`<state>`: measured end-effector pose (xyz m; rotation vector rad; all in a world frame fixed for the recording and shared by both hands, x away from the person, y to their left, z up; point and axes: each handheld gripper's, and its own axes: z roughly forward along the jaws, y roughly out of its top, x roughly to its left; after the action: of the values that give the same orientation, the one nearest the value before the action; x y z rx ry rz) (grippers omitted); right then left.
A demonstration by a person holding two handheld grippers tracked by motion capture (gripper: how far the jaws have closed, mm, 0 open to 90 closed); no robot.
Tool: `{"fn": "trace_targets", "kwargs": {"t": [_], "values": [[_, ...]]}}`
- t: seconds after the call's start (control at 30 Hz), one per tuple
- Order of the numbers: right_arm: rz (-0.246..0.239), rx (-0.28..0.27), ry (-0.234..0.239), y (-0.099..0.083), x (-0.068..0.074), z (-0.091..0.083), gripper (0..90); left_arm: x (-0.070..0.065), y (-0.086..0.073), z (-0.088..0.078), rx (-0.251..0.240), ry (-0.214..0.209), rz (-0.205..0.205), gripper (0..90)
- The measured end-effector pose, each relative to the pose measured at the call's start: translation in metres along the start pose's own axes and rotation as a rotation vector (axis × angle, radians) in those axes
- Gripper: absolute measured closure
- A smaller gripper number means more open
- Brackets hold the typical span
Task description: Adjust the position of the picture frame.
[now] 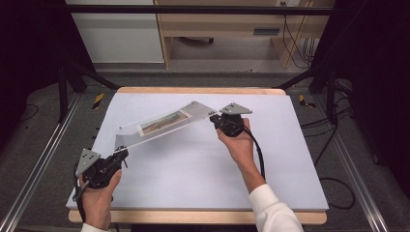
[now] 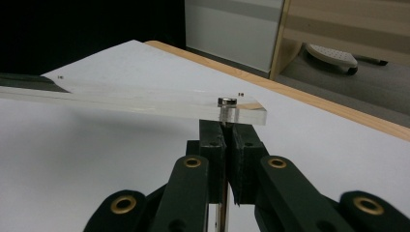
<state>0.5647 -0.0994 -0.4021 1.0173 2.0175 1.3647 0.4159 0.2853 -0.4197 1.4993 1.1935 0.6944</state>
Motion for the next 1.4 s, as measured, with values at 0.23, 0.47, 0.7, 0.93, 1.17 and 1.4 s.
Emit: {"fn": "trace_targets", "kwargs": {"t": [0.23,0.47,0.7,0.93,1.17,1.4], "values": [[0.000,-0.009,-0.016,0.000,-0.010,-0.013,85.6,-0.010,0.004,0.007,0.003,-0.017,0.010,81.3],[0.013,-0.025,-0.035,0.001,-0.018,-0.029,85.6,-0.020,0.012,0.014,-0.005,-0.040,0.031,81.3],[0.041,-0.028,-0.075,-0.007,-0.031,-0.052,85.6,-0.034,0.017,0.028,-0.004,-0.079,0.066,81.1],[0.082,-0.038,-0.123,-0.021,-0.044,-0.078,85.6,-0.052,0.022,0.045,-0.006,-0.129,0.103,81.1],[0.107,-0.063,-0.173,-0.035,-0.053,-0.105,85.5,-0.066,0.023,0.058,-0.014,-0.189,0.129,81.1],[0.126,-0.079,-0.198,-0.052,-0.053,-0.126,85.3,-0.074,0.021,0.067,-0.001,-0.224,0.151,81.1]]}}
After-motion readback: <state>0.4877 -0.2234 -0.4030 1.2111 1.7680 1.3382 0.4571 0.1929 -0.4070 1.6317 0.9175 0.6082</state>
